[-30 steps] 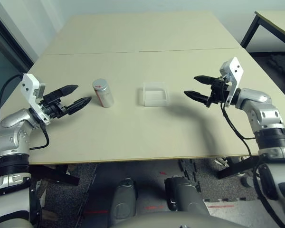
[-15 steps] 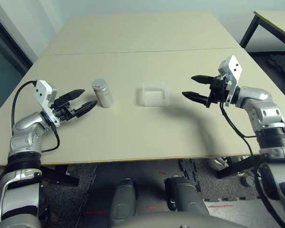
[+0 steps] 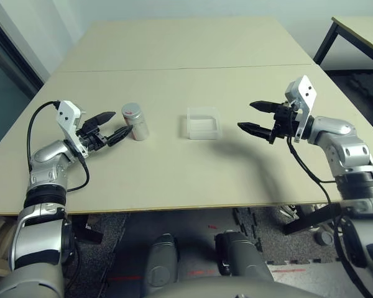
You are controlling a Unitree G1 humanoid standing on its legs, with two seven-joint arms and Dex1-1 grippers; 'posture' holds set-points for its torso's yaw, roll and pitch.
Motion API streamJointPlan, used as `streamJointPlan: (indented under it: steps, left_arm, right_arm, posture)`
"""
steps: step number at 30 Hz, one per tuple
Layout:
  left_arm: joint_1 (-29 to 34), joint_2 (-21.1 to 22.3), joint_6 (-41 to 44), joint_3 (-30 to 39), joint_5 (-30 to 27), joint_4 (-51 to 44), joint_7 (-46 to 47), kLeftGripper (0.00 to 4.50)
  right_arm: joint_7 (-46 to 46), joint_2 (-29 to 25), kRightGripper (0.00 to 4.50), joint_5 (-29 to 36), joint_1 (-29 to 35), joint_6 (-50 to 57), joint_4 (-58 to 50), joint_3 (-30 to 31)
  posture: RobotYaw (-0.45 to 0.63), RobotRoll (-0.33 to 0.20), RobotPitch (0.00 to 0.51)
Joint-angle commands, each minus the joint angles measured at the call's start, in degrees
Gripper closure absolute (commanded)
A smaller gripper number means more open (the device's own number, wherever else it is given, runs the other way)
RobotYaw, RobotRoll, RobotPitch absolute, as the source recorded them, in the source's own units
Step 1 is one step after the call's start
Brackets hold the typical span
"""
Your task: Pour the medicine from the bottle into the box.
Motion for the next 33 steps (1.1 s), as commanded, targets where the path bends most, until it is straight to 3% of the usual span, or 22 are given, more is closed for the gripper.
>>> streamJointPlan:
  steps: [1,16,19,23,28,33]
  left_arm:
    - [-1.7,-0.68,-1.52,-0.93,1.68,3.22,-0.21,0.04]
    - [-7.37,-4.12,-4.9,-1.89,5.56,13.3,3.5,0.04]
    - [-7.86,-4.39,-5.34,-1.75,5.67,14.39,4.2,0.62]
    - [-7.76,-4.83,-6.04,-1.7,5.59,14.68,4.35,1.99]
    - [-8.09,-5.6,-5.82,-1.89,5.0,13.75,1.95,2.01]
    - [-8.55,-5.39,-2.07,-2.8,3.41,8.98,-6.46,2.01]
  right_arm:
    - [-0.49,0.46,0.0,0.7,0.44,0.61,-0.91,-0.19]
    - [-1.0,0.47,0.0,1.26,1.67,1.62,-2.89,-0.12]
    - [-0.95,0.27,0.0,1.4,1.87,2.14,-3.49,-0.08]
    - [-0.71,0.04,0.0,1.51,2.15,2.61,-3.91,0.16]
    - [-0.26,0.18,0.0,1.32,1.47,3.33,-3.96,0.96]
    - [1.97,0.46,0.0,1.81,-2.29,7.5,-3.83,3.27]
  posture:
    - [-0.09,0.0,0.032]
    - [-0.12,0.0,0.039]
    - [-0.12,0.0,0.046]
    - [-0.12,0.0,0.056]
    - [-0.11,0.0,0.062]
    - [-0.08,0.0,0.076]
